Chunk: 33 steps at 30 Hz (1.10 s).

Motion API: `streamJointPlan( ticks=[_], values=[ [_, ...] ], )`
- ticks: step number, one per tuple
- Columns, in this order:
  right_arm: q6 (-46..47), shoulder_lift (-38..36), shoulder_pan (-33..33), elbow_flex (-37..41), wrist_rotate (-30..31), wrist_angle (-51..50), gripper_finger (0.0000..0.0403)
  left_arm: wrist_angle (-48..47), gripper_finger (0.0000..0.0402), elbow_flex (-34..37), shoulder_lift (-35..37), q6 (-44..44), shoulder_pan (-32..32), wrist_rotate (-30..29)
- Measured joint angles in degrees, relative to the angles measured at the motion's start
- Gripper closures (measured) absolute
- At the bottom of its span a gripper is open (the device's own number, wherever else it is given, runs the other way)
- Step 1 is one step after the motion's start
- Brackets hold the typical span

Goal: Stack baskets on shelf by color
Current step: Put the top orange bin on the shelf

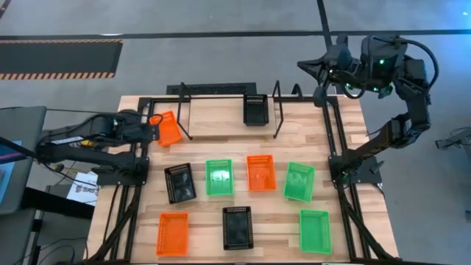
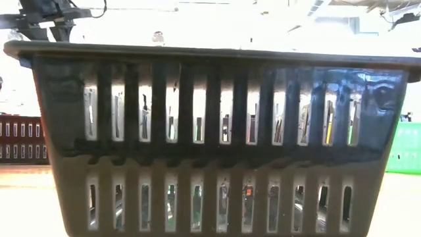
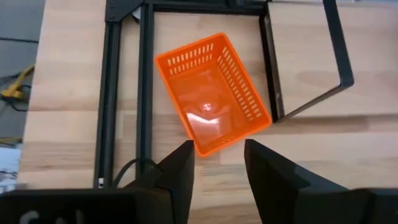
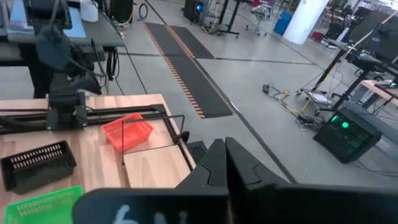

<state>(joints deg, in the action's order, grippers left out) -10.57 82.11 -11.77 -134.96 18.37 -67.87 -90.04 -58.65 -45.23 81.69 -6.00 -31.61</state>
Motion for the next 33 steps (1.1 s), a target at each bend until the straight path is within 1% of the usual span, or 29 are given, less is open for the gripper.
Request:
streamJointPlan(
  ticks=[2, 5, 10, 12, 13, 14, 19, 24, 30, 33],
  values=[
    [0.0, 0.0, 0.0, 0.0, 0.0, 0.3, 0.04, 0.2, 0.0272, 0.4, 1.0, 1.9, 0.0, -0.2],
    [0.0, 0.0, 0.0, 0.0, 0.0, 0.5, 0.04, 0.0, 0.0271, 3.4, 2.7, 6.1, -0.4, 0.1],
    [0.3, 0.0, 0.0, 0.0, 0.0, 0.6, 0.0399, 0.0, 0.0271, 11.3, 5.4, 12.7, -2.5, 4.9],
    [0.5, 0.0, 0.0, 0.0, 0.0, 0.6, 0.04, 1.7, 0.0271, 14.2, 6.2, 15.3, -3.0, 6.4],
    [0.5, 0.0, 0.0, 0.0, 0.0, 0.6, 0.04, 2.8, 0.0271, 14.6, 6.3, 16.0, -3.2, 7.4],
    [0.6, 0.0, 0.0, 0.0, 0.0, 0.6, 0.04, 4.2, 0.0271, 14.1, 6.3, 16.1, -3.4, 7.1],
    [1.5, 0.0, 0.0, 0.0, 0.0, 1.1, 0.0398, 13.7, 0.0272, 14.1, 6.3, 12.8, -5.2, 2.5],
    [1.7, 0.0, 0.0, 0.0, 0.0, 1.1, 0.04, 21.2, 0.0272, 14.1, 4.4, 7.1, -9.0, 1.4],
    [2.8, 0.0, 0.1, 0.0, 0.0, 1.0, 0.0398, 21.9, 0.0272, 14.1, -0.9, 1.2, -14.3, 3.2],
    [3.3, 0.0, 0.1, 0.0, -0.2, 1.0, 0.0399, 21.8, 0.0272, 14.1, -3.9, 0.4, -16.6, 3.3]
  ],
)
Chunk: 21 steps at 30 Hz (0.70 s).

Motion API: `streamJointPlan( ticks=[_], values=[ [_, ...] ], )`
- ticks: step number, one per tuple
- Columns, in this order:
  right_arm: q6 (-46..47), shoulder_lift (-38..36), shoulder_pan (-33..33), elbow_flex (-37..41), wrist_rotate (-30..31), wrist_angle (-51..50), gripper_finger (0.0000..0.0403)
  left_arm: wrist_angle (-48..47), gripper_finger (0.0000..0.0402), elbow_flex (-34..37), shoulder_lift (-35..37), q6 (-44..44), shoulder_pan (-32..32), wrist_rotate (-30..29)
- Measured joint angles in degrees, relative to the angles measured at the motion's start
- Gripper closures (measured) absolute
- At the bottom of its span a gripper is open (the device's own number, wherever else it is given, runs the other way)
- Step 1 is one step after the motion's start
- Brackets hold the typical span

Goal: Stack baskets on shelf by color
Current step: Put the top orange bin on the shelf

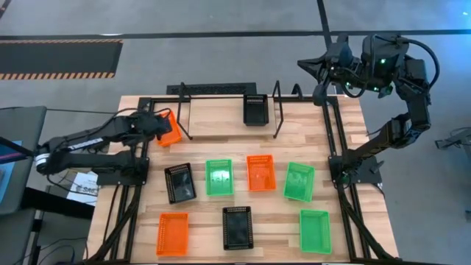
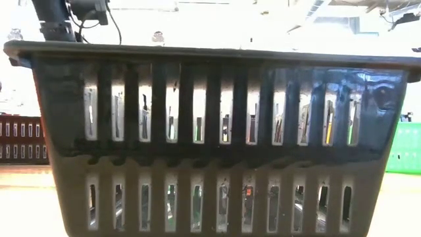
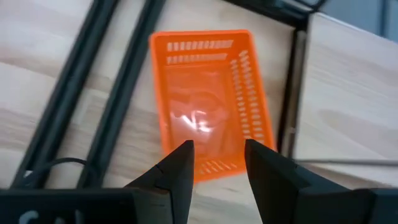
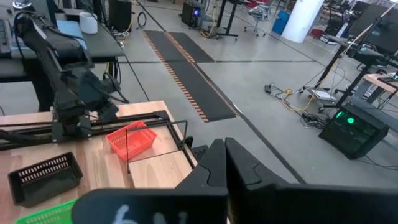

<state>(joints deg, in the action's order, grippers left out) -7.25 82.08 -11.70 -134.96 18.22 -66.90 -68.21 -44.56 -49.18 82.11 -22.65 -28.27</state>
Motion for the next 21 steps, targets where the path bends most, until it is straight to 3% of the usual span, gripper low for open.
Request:
streamJointPlan(
  ticks=[3, 12, 21],
  values=[
    [0.5, 0.0, 0.0, 0.0, 0.0, -0.3, 0.04, 0.2, 0.0272, 0.3, -2.7, -0.7, -2.8, 0.5],
    [1.4, 0.0, 0.0, 0.0, 0.0, -2.4, 0.04, 9.2, 0.0272, 4.5, -5.7, -10.5, -14.7, 9.5],
    [1.3, 0.0, 0.0, 0.0, -0.1, -3.7, 0.0398, 9.6, 0.0272, 5.5, -5.6, -16.4, -22.7, 10.6]
  ],
)
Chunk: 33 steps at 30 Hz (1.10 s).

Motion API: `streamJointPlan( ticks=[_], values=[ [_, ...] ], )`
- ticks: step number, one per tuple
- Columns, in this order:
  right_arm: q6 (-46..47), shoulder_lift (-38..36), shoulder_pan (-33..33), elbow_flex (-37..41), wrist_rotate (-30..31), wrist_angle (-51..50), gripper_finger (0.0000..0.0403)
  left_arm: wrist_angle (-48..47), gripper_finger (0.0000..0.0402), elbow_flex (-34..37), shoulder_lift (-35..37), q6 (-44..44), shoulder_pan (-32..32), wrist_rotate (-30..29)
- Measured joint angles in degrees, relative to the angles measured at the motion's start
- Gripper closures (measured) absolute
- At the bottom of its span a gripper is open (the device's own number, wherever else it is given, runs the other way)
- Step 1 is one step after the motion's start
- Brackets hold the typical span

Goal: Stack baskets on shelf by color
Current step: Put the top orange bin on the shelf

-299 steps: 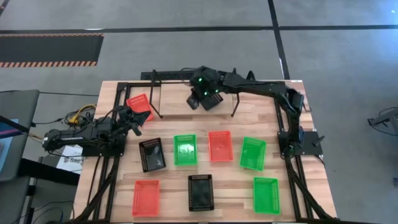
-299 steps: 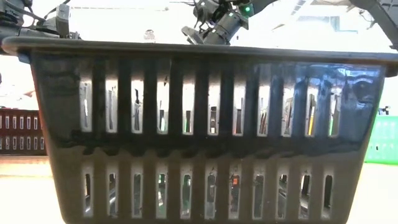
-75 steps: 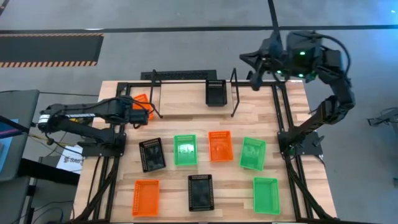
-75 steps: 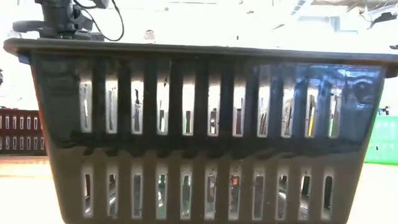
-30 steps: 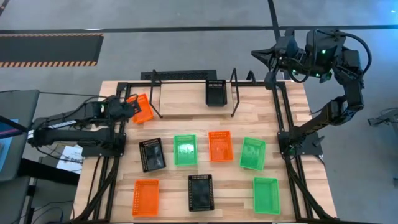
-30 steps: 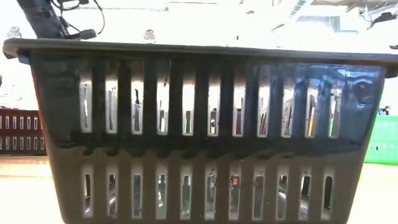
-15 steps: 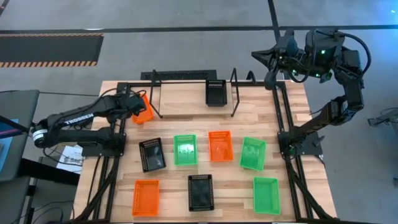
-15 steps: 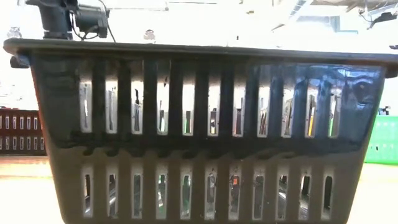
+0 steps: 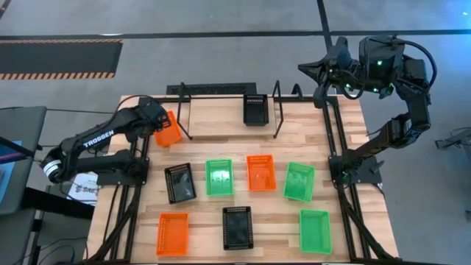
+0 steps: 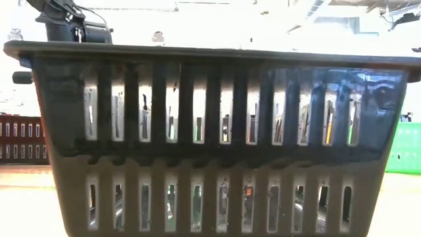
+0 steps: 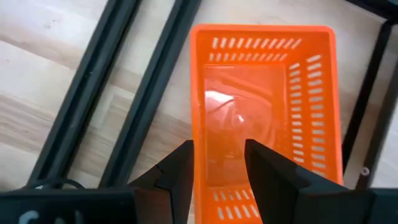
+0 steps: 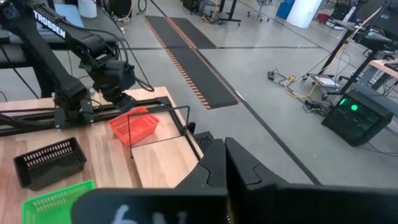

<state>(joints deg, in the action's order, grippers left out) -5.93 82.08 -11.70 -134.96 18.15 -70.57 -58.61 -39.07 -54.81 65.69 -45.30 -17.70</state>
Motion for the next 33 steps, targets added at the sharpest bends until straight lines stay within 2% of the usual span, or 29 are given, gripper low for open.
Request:
streamJointPlan(
  ticks=[13, 21, 25, 33],
  values=[
    [-0.7, 0.0, 0.0, 0.0, 0.0, -0.6, 0.0397, 0.0, 0.0272, 0.0, -0.1, -4.3, -5.8, 2.2],
    [-1.5, 0.0, 0.0, 0.0, -0.1, -0.8, 0.0397, 0.1, 0.0272, 0.0, -0.3, -4.8, -7.2, 3.6],
    [-1.6, 0.0, 0.0, 0.0, -0.1, -0.8, 0.0398, 0.3, 0.0272, 0.0, -2.3, -5.8, -7.6, 5.8],
    [-1.6, 0.0, 0.2, 0.0, -0.1, -1.4, 0.0398, 2.2, 0.0272, 0.0, -10.3, -6.2, -7.6, 5.5]
  ],
)
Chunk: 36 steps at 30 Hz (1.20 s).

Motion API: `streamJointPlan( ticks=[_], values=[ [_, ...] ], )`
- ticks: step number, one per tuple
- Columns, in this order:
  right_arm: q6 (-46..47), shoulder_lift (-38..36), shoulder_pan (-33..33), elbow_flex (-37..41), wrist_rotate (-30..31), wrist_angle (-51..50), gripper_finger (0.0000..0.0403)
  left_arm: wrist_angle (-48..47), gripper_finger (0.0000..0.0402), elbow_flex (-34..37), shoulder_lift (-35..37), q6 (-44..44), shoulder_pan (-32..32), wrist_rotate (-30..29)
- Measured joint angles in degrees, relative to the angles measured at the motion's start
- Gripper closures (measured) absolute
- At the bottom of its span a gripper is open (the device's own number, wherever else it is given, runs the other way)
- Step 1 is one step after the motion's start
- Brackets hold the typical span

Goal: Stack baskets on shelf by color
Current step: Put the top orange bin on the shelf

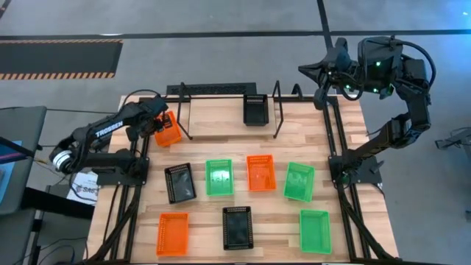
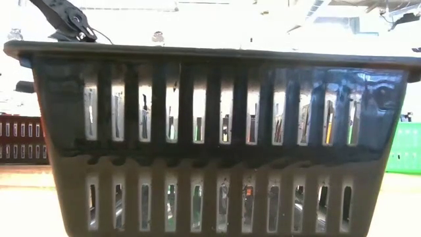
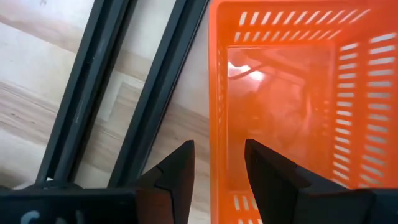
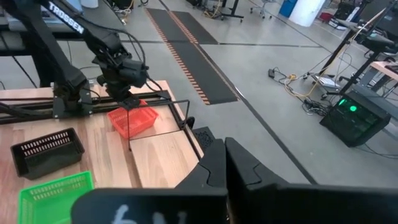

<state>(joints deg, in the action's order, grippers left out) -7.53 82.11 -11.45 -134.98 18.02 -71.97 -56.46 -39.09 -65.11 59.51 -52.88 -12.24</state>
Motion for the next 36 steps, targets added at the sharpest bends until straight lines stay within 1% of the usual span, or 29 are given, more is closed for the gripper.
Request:
streamJointPlan(
  ticks=[6, 12, 14, 17, 19, 21, 25, 28, 31, 36],
  values=[
    [0.0, 0.0, 2.1, 0.0, 0.0, -0.1, 0.0397, 2.7, 0.0272, 0.0, -7.1, -2.5, 0.0, 0.0],
    [0.0, 0.0, 4.1, 0.0, 0.0, -0.1, 0.0398, 3.5, 0.0275, 0.0, -13.2, -8.3, 0.0, 0.1],
    [0.0, 0.0, 4.4, 0.0, 0.0, -0.1, 0.0397, 3.5, 0.0289, 0.0, -14.3, -10.3, 0.0, 1.2],
    [0.3, 0.0, 4.3, 0.0, 0.0, 0.0, 0.0397, 3.5, 0.0334, 0.0, -14.7, -12.7, 0.0, 2.0],
    [0.6, 0.0, 4.3, 0.0, 0.0, 0.0, 0.0398, 3.8, 0.0373, -0.1, -14.1, -13.4, 0.0, 2.5],
    [0.6, 0.0, 4.3, 0.0, 0.0, 0.0, 0.0398, 4.0, 0.0392, -0.1, -13.2, -13.9, 0.0, 2.6],
    [1.5, 0.0, 4.3, 0.0, 0.0, 0.0, 0.0397, 3.5, 0.0388, -0.1, -11.9, -20.1, 0.0, 3.0],
    [1.6, 0.0, 4.3, 0.0, 0.0, 0.0, 0.0398, 1.2, 0.0398, -0.1, -9.7, -20.5, 0.0, 3.2],
    [2.3, 0.0, 4.3, 0.0, 0.0, 0.0, 0.0398, -2.5, 0.0401, 0.0, -5.2, -20.5, 0.0, 1.5],
    [3.1, 0.0, 4.3, 0.0, 0.0, 0.2, 0.0398, -14.1, 0.0401, -2.6, 5.9, -16.6, 0.0, -3.9]
  ],
)
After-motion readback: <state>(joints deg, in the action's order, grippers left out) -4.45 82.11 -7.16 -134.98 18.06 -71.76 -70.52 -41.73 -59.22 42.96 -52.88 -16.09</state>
